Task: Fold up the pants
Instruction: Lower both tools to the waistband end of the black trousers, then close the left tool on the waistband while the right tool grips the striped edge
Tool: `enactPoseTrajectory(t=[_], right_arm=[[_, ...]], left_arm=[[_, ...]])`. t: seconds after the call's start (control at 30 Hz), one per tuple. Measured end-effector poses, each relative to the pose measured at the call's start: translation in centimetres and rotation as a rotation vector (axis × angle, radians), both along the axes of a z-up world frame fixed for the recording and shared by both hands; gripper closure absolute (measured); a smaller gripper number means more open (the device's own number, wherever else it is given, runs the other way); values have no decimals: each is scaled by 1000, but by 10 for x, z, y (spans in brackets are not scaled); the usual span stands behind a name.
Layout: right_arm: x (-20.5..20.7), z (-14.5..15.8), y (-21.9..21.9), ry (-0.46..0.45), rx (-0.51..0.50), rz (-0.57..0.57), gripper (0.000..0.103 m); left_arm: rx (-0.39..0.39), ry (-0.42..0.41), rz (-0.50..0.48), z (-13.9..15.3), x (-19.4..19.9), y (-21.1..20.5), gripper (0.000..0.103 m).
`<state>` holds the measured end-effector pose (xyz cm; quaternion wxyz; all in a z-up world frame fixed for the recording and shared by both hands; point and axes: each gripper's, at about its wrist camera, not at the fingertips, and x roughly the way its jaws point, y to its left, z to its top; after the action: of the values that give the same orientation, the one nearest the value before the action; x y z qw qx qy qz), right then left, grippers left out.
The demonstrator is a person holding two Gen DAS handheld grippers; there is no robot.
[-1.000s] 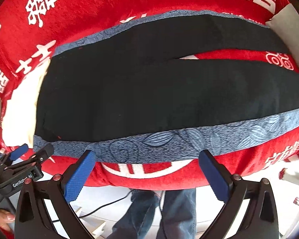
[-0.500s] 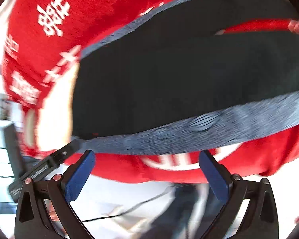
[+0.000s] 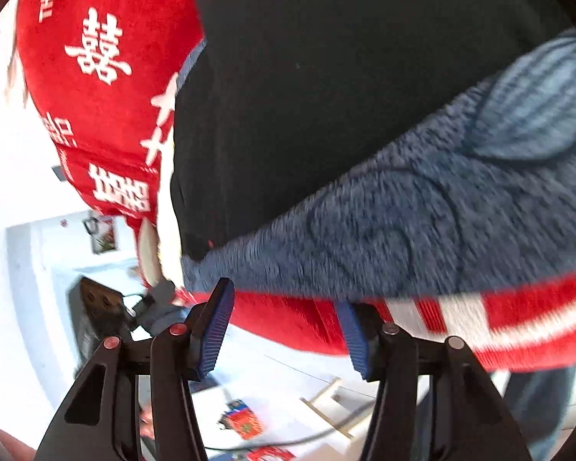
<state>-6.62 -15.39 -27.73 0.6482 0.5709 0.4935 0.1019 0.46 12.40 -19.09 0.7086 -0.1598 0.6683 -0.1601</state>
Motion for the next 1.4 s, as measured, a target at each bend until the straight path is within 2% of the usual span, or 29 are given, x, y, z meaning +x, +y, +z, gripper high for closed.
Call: enactPoseTrajectory(t=[0.1, 0.2, 0.33, 0.4, 0.47, 0.57, 0.6, 0.7, 0.77, 0.8, 0.83, 0.87, 0.9, 0.93, 1.03, 1.13, 1.27, 1.4], right_arm=[[8, 19, -6, -77, 32, -33, 44], [13, 41, -7, -139, 32, -16, 44], [17, 46, -6, -141, 16, 19, 44], [12, 36, -9, -109, 11, 16, 44], [4, 25, -18, -80, -1, 0, 44], [-13, 9, -36, -40, 5, -64, 44], [-19, 6, -42, -47, 27, -90, 46], [-37, 4, -60, -61, 69, -186, 48], [-47, 2, -70, -65, 109, -258, 48], [-52, -1, -74, -62, 142, -303, 50], [-56, -5, -76, -50, 178, -350, 62], [-59, -8, -78, -7, 198, -388, 93], [-60, -10, -79, 21, 198, -402, 98], [-60, -6, -78, 43, 183, -404, 98], [-48, 28, -77, 44, 50, -335, 98], [-33, 68, -83, 15, -60, -259, 98], [-5, 113, -99, -41, -146, -182, 98], [23, 140, -115, -88, -185, -126, 98]], left_arm=[[-43, 38, 38, -12, 5, 2, 0], [-95, 51, 79, -17, 13, 3, 0], [-108, 39, 133, -16, 23, 4, 0], [-109, 21, 144, -12, 25, 4, 7], [-100, 9, 138, -9, 27, 4, 19], [-86, 3, 128, -7, 30, 5, 30], [-85, 2, 123, -6, 30, 5, 30], [-62, -4, 111, -6, 30, 8, 44], [-54, -3, 116, -6, 30, 13, 64], [-48, 0, 116, -7, 29, 16, 70], [-40, 4, 115, -8, 30, 19, 78], [-45, 9, 117, -9, 30, 21, 79], [-54, 14, 119, -9, 31, 22, 80], [-49, 14, 111, -7, 32, 22, 85], [-31, -5, 84, 4, 34, 18, 85], [-55, -22, 83, 21, 38, 17, 85], [-81, -68, 81, 55, 48, 12, 85], [-98, -135, 83, 92, 75, -6, 85]])
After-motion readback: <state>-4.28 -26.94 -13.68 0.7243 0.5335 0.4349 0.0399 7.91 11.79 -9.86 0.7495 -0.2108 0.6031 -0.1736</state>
